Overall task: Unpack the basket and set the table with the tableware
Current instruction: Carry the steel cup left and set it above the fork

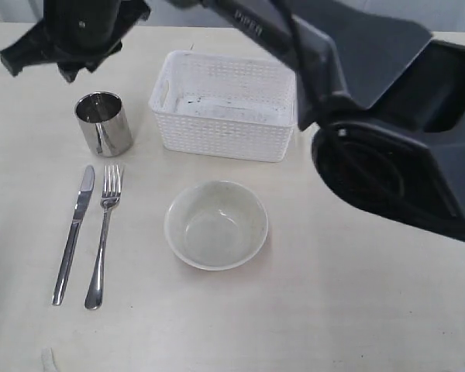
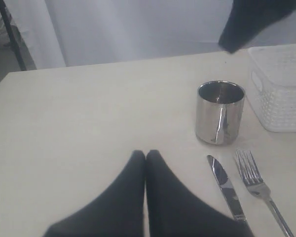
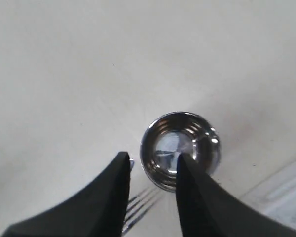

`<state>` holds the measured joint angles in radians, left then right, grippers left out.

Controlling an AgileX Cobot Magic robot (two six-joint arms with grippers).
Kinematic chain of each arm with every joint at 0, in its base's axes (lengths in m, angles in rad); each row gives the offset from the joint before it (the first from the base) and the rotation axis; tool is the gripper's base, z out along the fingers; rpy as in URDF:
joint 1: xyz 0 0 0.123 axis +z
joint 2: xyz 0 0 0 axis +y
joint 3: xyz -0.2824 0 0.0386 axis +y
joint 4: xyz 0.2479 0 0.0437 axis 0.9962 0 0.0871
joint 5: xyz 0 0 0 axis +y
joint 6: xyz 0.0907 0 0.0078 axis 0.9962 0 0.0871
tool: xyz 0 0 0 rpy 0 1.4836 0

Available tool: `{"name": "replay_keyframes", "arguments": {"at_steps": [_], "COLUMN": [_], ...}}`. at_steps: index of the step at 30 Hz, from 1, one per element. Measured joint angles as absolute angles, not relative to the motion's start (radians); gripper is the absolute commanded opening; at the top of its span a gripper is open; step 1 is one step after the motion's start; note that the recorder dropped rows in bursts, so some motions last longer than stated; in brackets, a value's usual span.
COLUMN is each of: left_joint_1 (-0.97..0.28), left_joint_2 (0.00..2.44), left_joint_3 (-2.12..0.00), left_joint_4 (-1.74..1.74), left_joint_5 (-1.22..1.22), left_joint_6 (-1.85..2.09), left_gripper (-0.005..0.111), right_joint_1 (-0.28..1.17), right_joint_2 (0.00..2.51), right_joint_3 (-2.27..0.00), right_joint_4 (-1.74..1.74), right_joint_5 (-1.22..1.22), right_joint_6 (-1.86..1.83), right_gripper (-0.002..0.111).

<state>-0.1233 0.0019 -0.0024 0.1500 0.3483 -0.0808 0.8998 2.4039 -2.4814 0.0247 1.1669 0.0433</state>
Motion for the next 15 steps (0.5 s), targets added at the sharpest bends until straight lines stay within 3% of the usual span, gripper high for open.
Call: {"name": "replay_keyframes", "arguments": {"at_steps": [7, 15], "left_joint_1": [-0.123, -0.123], "left_joint_2": [0.002, 0.002], "left_joint_3": [-0.002, -0.002], "left_joint_4": [0.15, 0.15], "left_joint_5": [0.348, 0.348], "left_joint_6": [-0.081, -0.081], "left_gripper": [0.0, 0.0], "right_joint_1": [0.847, 0.635], "right_joint_2": [2.194, 2.009], "right_joint_3": [-2.448, -2.242], "right_joint_4": [-0.113, -0.12], "right_joint_5": [1.207, 1.212], "right_joint_6": [0.009, 0.0], "right_gripper": [0.032, 0.032]}}
